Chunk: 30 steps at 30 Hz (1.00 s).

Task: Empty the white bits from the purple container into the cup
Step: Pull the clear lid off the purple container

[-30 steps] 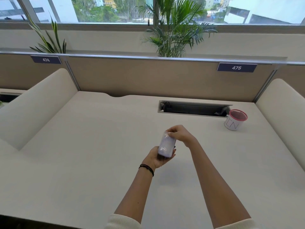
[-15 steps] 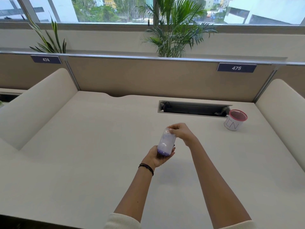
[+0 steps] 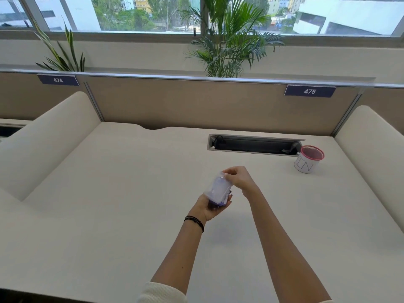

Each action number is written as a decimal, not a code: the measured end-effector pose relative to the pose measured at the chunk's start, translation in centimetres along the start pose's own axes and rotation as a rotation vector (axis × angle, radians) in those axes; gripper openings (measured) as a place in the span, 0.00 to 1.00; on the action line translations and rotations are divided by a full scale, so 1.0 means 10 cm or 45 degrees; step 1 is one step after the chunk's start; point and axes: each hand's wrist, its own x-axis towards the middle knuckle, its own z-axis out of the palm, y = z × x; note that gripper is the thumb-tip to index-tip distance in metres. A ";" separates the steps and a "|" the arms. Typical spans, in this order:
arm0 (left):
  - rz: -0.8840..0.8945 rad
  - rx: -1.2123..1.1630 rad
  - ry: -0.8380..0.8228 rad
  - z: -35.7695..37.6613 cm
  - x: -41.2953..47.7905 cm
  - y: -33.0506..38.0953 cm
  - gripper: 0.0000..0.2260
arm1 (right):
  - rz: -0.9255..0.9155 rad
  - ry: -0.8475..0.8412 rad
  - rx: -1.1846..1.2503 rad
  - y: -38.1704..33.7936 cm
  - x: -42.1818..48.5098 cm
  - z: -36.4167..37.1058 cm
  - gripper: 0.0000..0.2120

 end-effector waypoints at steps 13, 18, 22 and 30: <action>-0.017 -0.005 -0.001 0.01 0.00 0.00 0.12 | 0.008 0.007 0.047 0.00 0.01 -0.06 0.09; -0.031 -0.010 -0.002 0.00 0.02 0.00 0.13 | -0.045 0.036 0.008 -0.03 0.02 -0.07 0.08; -0.039 -0.003 0.026 0.00 0.04 0.01 0.14 | -0.009 0.006 0.077 -0.03 0.02 -0.09 0.08; -0.039 0.000 -0.004 0.04 0.01 0.02 0.13 | -0.093 0.030 0.103 0.06 0.02 -0.09 0.06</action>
